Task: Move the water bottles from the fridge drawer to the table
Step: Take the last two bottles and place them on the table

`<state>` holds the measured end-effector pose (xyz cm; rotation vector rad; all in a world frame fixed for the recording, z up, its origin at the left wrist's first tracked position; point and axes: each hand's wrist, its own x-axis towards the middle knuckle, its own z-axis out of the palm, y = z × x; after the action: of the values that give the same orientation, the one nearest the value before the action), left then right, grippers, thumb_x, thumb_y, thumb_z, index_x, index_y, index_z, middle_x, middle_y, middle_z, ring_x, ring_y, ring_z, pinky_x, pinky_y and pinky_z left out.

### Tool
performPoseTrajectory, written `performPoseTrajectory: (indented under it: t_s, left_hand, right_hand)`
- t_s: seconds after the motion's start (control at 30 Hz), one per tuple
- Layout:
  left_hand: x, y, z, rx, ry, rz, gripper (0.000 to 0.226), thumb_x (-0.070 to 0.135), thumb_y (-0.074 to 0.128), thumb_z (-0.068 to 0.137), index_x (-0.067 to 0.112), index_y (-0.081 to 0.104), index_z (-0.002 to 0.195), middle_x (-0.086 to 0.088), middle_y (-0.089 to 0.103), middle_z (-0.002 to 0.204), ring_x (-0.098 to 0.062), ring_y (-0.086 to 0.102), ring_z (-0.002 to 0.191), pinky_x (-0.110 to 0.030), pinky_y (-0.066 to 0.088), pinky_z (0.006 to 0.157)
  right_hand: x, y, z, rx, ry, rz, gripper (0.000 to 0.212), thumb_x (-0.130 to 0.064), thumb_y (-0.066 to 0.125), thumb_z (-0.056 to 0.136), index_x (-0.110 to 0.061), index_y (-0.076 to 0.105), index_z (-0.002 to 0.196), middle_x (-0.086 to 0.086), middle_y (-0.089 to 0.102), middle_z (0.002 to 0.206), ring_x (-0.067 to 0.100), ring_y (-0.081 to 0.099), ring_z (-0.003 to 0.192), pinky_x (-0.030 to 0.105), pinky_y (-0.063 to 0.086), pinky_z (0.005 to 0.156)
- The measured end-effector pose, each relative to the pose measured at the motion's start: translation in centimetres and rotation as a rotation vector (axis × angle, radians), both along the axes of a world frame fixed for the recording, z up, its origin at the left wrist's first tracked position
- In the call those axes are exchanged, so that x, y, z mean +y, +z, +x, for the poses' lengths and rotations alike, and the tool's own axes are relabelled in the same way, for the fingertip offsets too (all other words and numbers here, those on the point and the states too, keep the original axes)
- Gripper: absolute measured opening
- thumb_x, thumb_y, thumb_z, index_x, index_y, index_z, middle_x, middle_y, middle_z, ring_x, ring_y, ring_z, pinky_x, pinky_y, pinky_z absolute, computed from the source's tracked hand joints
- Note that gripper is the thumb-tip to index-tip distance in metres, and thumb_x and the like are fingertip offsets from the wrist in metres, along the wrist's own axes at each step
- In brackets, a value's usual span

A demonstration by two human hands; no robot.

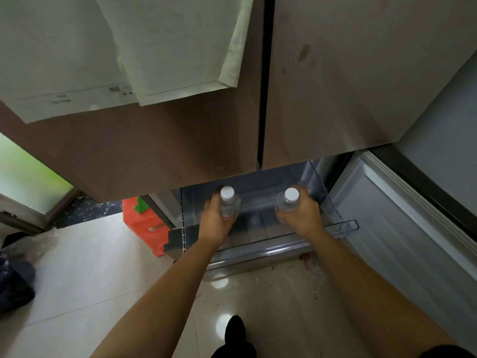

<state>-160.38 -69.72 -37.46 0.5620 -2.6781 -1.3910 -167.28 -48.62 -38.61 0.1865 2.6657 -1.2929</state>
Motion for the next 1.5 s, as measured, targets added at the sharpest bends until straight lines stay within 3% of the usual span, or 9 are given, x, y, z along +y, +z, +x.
performPoseTrajectory:
  t_s: [0.2,0.43,0.67,0.8,0.93,1.07,1.23,1.4,1.5]
  left_hand:
    - [-0.3,0.1,1.6,0.107,0.016,-0.074,0.063,0.007,0.074,0.081,0.017,0.046,0.137,-0.012,0.054,0.129,-0.028,0.055,0.115,-0.018,0.036,0.088]
    - [-0.4,3.5,7.9,0.339,0.096,-0.126,0.071,0.009,0.079,0.073,0.036,0.047,0.131,0.01,0.058,0.127,-0.01,0.055,0.119,-0.037,0.048,0.103]
    - [1.0,9.1,19.5,0.493,0.447,-0.088,0.07,0.013,0.082,0.077,0.041,0.043,0.128,0.026,0.053,0.12,0.005,0.053,0.113,-0.016,0.045,0.099]
    - [-0.6,10.5,28.4,0.532,0.612,-0.166,0.07,0.011,0.082,0.077,0.029,0.046,0.134,0.015,0.053,0.129,0.003,0.05,0.118,-0.033,0.051,0.099]
    - [-3.5,11.1,39.4,0.545,0.781,-0.247,0.069,0.003,0.077,0.078,0.029,0.047,0.134,0.014,0.053,0.131,-0.003,0.05,0.123,-0.039,0.053,0.096]
    - [-6.2,12.5,50.4,0.509,0.984,-0.325,0.074,0.004,0.079,0.079,0.04,0.042,0.132,0.027,0.048,0.125,0.014,0.044,0.115,-0.018,0.044,0.095]
    - [-9.3,13.6,67.0,0.502,1.193,-0.333,0.07,0.007,0.079,0.079,0.027,0.045,0.138,0.007,0.053,0.135,-0.016,0.05,0.126,-0.04,0.047,0.105]
    - [-12.1,14.1,84.1,0.513,1.388,-0.393,0.067,0.011,0.08,0.079,0.038,0.046,0.13,0.017,0.054,0.123,-0.004,0.051,0.118,-0.02,0.042,0.097]
    - [-13.6,14.7,93.3,0.487,1.487,-0.426,0.065,0.016,0.081,0.079,0.041,0.046,0.127,0.019,0.054,0.12,-0.005,0.051,0.117,-0.023,0.041,0.097]
  right_hand:
    - [0.4,0.2,1.2,0.038,0.057,-0.07,0.066,-0.018,0.088,0.068,-0.028,0.054,0.124,-0.004,0.061,0.111,0.02,0.062,0.104,0.039,0.056,0.092]
    - [-1.4,4.4,4.8,0.251,0.249,-0.128,0.078,-0.011,0.084,0.068,-0.026,0.048,0.135,0.004,0.061,0.12,0.02,0.059,0.106,0.032,0.051,0.09]
    - [-5.4,8.8,12.9,0.337,0.508,-0.255,0.072,-0.011,0.081,0.074,-0.027,0.049,0.136,0.001,0.057,0.131,0.018,0.057,0.112,0.028,0.047,0.089]
    - [-9.5,10.5,19.2,0.384,0.653,-0.322,0.069,-0.008,0.081,0.074,-0.022,0.05,0.135,0.003,0.056,0.132,0.019,0.055,0.114,0.03,0.048,0.088]
    - [-14.6,11.8,27.2,0.358,0.816,-0.379,0.066,-0.014,0.081,0.076,-0.031,0.049,0.13,-0.003,0.057,0.124,0.016,0.055,0.107,0.032,0.05,0.086]
    - [-20.3,12.9,36.5,0.394,1.015,-0.431,0.064,-0.006,0.078,0.072,-0.02,0.053,0.13,0.0,0.06,0.12,0.02,0.058,0.107,0.027,0.046,0.088]
    - [-28.7,13.6,51.6,0.339,1.242,-0.476,0.068,-0.009,0.077,0.072,-0.022,0.05,0.133,-0.004,0.058,0.128,0.015,0.055,0.112,0.019,0.039,0.093]
    - [-36.5,14.0,69.7,0.252,1.424,-0.524,0.07,-0.018,0.081,0.077,-0.022,0.046,0.138,-0.007,0.055,0.126,0.007,0.051,0.109,0.019,0.041,0.092]
    - [-39.9,14.1,79.8,0.234,1.552,-0.575,0.067,-0.025,0.08,0.079,-0.024,0.046,0.136,-0.009,0.058,0.121,0.006,0.055,0.107,0.023,0.046,0.094]
